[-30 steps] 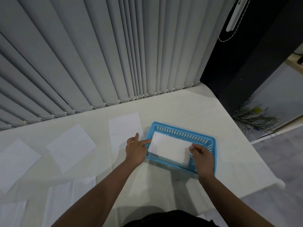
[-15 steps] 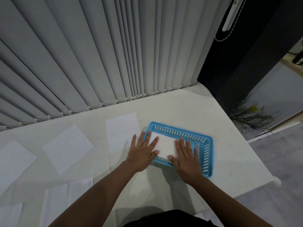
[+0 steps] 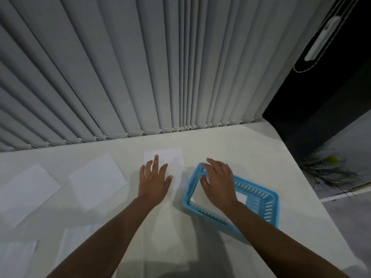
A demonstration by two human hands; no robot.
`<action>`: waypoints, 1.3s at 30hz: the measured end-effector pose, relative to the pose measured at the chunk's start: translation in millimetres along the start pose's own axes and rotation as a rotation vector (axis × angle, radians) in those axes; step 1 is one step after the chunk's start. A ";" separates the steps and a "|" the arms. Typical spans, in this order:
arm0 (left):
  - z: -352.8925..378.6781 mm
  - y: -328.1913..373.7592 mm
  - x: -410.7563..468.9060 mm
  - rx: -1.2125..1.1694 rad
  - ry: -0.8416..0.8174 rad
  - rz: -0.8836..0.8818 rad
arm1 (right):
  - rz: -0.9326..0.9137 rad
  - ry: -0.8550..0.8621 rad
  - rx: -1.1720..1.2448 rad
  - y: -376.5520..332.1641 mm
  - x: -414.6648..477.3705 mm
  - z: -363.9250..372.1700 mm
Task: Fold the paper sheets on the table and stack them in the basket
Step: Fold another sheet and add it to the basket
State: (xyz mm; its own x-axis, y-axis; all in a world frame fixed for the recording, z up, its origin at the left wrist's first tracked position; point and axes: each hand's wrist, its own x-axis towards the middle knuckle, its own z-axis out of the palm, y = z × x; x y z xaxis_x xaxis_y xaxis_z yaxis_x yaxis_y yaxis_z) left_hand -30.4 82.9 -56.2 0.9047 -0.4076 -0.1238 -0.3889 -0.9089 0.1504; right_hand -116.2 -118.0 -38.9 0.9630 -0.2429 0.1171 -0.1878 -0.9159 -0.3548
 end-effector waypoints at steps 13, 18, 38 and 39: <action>-12.2 -68.2 84.5 -0.072 -0.254 -0.113 | -0.080 -0.469 -0.241 -59.4 155.2 69.9; 1.2 -61.4 102.2 -0.208 -0.252 -0.098 | -0.057 -0.540 -0.225 -52.8 163.7 84.2; -4.9 -65.2 36.9 -0.297 -0.123 0.015 | -0.266 -0.402 -0.123 -33.4 87.3 40.3; -5.7 -65.2 33.7 -0.266 -0.145 0.016 | -0.275 -0.426 -0.153 -33.7 81.4 38.6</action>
State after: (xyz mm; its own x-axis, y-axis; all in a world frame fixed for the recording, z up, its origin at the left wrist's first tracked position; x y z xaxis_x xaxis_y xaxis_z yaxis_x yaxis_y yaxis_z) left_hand 26.4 129.0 -64.6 0.8571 -0.4476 -0.2549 -0.3266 -0.8549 0.4031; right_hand -24.0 -94.6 -53.3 0.9679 0.1353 -0.2116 0.0875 -0.9714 -0.2208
